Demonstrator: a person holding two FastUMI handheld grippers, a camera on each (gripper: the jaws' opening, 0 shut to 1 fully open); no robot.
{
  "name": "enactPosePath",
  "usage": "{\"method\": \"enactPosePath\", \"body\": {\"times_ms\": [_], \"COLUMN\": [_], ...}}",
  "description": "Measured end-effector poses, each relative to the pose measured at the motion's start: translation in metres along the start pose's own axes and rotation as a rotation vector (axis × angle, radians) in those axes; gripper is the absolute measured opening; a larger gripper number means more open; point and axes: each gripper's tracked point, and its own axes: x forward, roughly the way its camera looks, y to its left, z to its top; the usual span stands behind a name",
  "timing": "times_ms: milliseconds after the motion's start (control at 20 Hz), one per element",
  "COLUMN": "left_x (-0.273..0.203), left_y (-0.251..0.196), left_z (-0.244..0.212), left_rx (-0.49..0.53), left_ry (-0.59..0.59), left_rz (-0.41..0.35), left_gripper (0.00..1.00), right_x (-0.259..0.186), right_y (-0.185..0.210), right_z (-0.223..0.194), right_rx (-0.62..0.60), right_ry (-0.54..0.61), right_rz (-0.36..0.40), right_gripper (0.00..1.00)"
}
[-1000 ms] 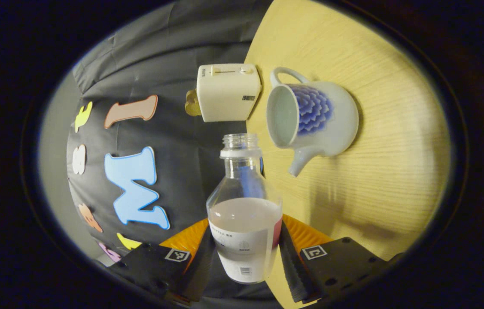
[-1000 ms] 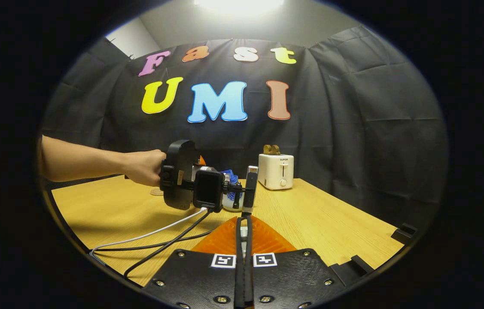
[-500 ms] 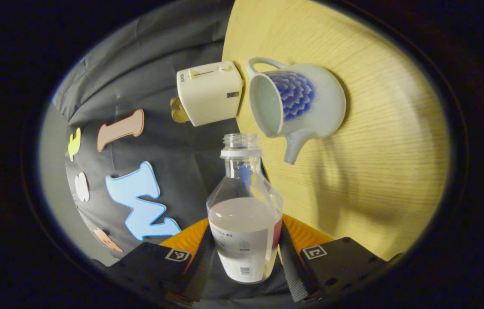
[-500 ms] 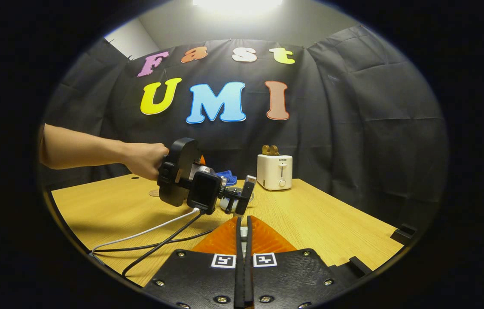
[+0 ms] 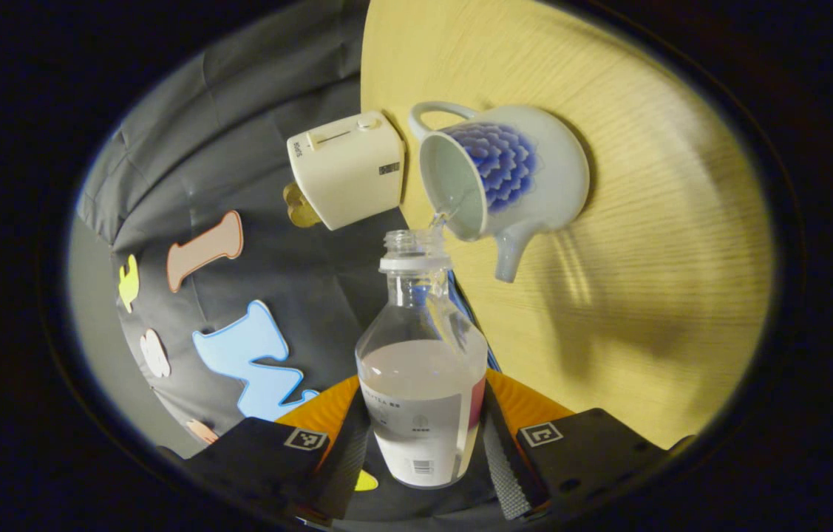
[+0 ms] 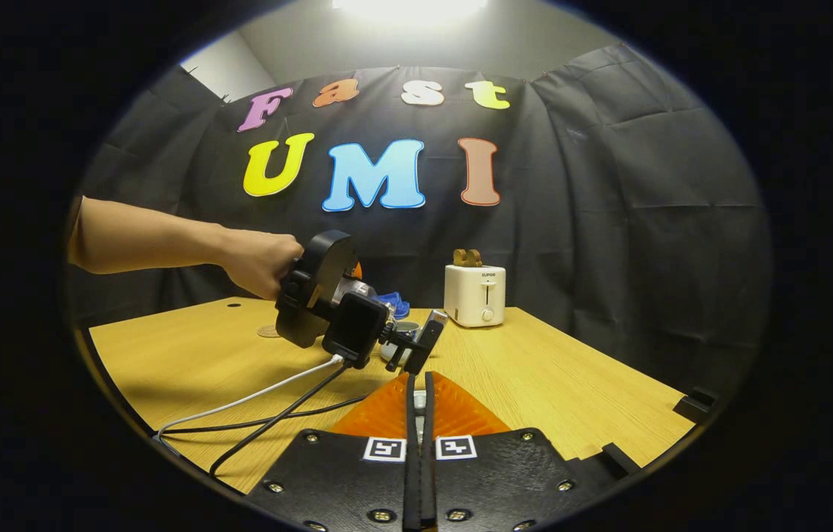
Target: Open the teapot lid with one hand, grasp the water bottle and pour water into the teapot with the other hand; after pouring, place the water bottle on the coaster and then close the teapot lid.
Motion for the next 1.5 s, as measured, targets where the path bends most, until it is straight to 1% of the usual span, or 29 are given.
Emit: {"method": "enactPosePath", "body": {"times_ms": [400, 600, 850, 1250, 1350, 1450, 1500], "left_x": [-0.001, -0.001, -0.002, -0.004, -0.005, -0.007, -0.008], "left_y": [0.008, 0.008, 0.01, 0.02, 0.02, 0.023, 0.024], "left_z": [0.003, 0.003, 0.004, 0.006, 0.008, 0.011, 0.011], "left_rx": [0.073, 0.099, 0.12, 0.208, 0.216, 0.24, 0.252], "left_ry": [0.002, 0.01, 0.014, 0.015, 0.006, 0.001, 0.003], "left_rz": [0.014, -0.004, -0.009, 0.005, 0.006, 0.013, 0.016], "left_gripper": [0.87, 0.87, 0.86, 0.87, 0.87, 0.86, 0.83], "right_x": [-0.001, -0.001, -0.002, -0.003, -0.003, -0.003, -0.003], "right_y": [-0.003, -0.01, -0.009, -0.013, -0.013, -0.013, -0.013], "right_z": [-0.001, 0.001, -0.002, -0.002, -0.001, -0.003, -0.004], "right_rx": [0.0, 0.014, 0.011, 0.024, 0.023, 0.022, 0.022], "right_ry": [-0.001, -0.011, 0.001, -0.002, -0.003, 0.002, 0.005], "right_rz": [-0.006, -0.03, -0.021, -0.032, -0.032, -0.028, -0.028], "right_gripper": [0.0, 0.0, 0.01, 0.01, 0.01, 0.0, 0.01]}}
